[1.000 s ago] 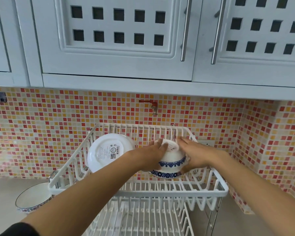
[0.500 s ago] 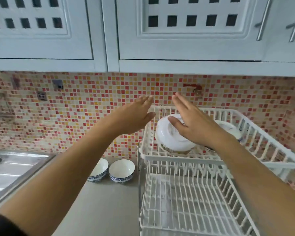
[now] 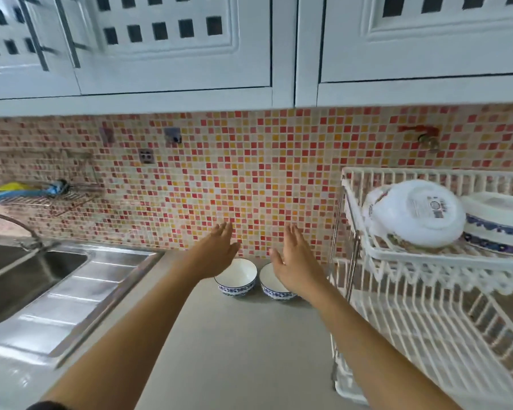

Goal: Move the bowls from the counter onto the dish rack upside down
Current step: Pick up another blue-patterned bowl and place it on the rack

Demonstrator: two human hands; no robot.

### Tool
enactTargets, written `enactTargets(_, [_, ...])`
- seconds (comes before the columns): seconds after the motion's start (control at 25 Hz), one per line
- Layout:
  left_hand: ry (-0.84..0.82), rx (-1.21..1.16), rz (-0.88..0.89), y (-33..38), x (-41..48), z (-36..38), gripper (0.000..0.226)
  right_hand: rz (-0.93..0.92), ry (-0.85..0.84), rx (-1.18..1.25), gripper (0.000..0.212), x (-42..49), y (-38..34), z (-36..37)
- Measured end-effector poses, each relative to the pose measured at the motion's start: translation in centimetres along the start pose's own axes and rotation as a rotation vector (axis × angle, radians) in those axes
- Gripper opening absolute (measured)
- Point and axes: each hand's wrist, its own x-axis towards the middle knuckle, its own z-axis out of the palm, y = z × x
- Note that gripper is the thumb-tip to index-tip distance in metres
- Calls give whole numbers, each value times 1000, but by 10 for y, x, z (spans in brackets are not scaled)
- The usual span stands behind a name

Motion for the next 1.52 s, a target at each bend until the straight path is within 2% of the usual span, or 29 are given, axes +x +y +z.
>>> enactTargets(0.16, [-92,-168,-81,-15,19,78,60,281,-103,50,65,15,52,79])
enactTargets(0.32, [-213,-230,-69,0,39,146,58,598,-18,199,50,25,102,133])
enactTargets(0.44, [-248,-239,-98,2,75,188,58,732,23,88,51,42,134,156])
enactTargets(0.68, [-274,-363,-270,8,134,239,56,798,75,11,60,82,165,180])
enactTargets(0.84, [-269,-386,-339,22,158,256,56,866,68,103,52,108,171,193])
enactTargets(1.0, [-244,-395,-440,22,171,265,58,948,37,305,36,126,177,206])
enactTargets(1.16, [-246,-414,-464,22,172,269,58,1003,75,313,33,124,171,196])
enactTargets(1.36, [-186,-432,-476,26,151,250,53,962,156,340,30,94,153,184])
enactTargets(1.52, [-127,-384,-489,23,136,209,63,849,307,467,38,68,133,181])
